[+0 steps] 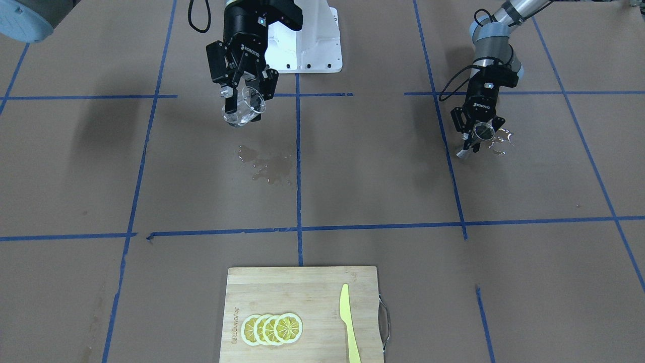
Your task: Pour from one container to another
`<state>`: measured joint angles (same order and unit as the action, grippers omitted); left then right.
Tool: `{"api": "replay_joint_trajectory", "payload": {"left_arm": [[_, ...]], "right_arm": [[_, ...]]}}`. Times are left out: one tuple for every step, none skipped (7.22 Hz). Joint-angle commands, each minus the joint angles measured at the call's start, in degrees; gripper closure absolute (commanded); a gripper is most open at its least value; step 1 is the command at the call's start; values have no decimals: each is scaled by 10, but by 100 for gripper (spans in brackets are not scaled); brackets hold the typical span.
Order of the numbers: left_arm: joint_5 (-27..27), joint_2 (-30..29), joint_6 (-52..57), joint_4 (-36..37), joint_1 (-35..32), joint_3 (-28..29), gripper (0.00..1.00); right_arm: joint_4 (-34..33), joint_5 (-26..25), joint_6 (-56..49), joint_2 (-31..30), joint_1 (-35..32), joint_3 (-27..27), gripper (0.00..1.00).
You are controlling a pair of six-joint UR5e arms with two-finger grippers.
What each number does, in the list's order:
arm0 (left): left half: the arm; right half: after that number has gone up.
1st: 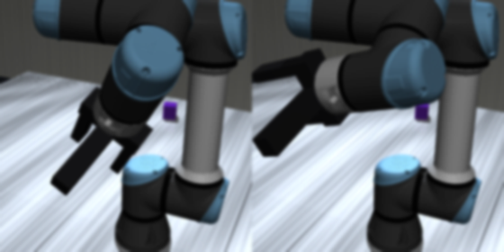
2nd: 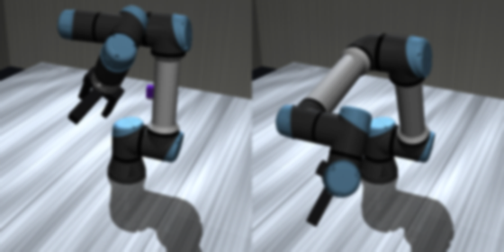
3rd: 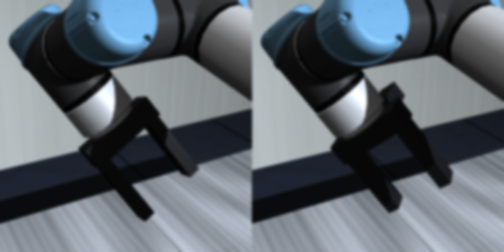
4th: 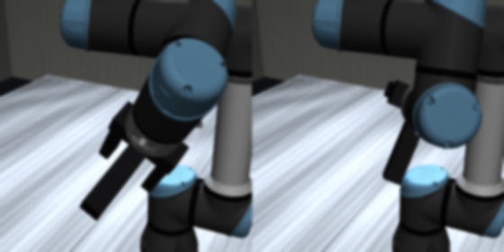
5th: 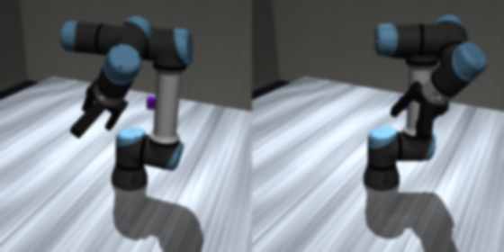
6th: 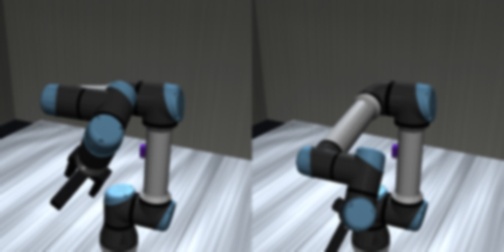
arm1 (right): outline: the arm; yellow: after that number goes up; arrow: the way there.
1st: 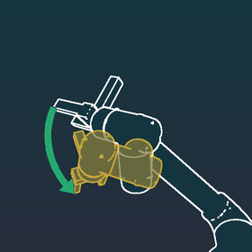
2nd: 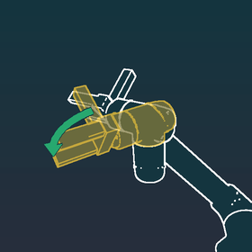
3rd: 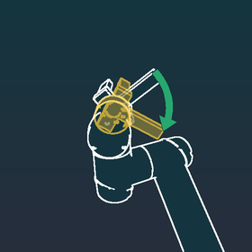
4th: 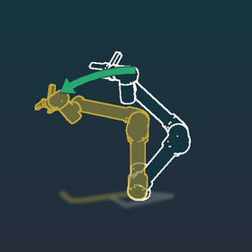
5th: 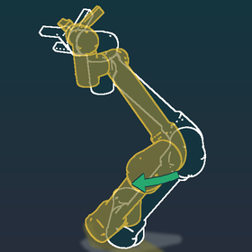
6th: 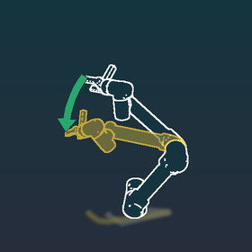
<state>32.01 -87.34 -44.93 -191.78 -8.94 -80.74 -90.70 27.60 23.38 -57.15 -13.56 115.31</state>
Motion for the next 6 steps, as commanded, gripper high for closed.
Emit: {"api": "replay_joint_trajectory", "payload": {"left_arm": [[1, 0, -1, 0, 1, 1, 98], [2, 0, -1, 0, 1, 1, 97], [2, 0, -1, 0, 1, 1, 97], [2, 0, -1, 0, 2, 1, 95], [2, 0, -1, 0, 2, 1, 93], [2, 0, -1, 0, 2, 1, 90]], "right_arm": [[0, 0, 0, -1, -1, 0, 100], [0, 0, 0, -1, 0, 0, 100], [0, 0, 1, -3, 0, 1, 100], [0, 0, 1, -4, 0, 2, 100], [0, 0, 1, -4, 0, 2, 100], [0, 0, 1, -5, 0, 2, 100]]}}
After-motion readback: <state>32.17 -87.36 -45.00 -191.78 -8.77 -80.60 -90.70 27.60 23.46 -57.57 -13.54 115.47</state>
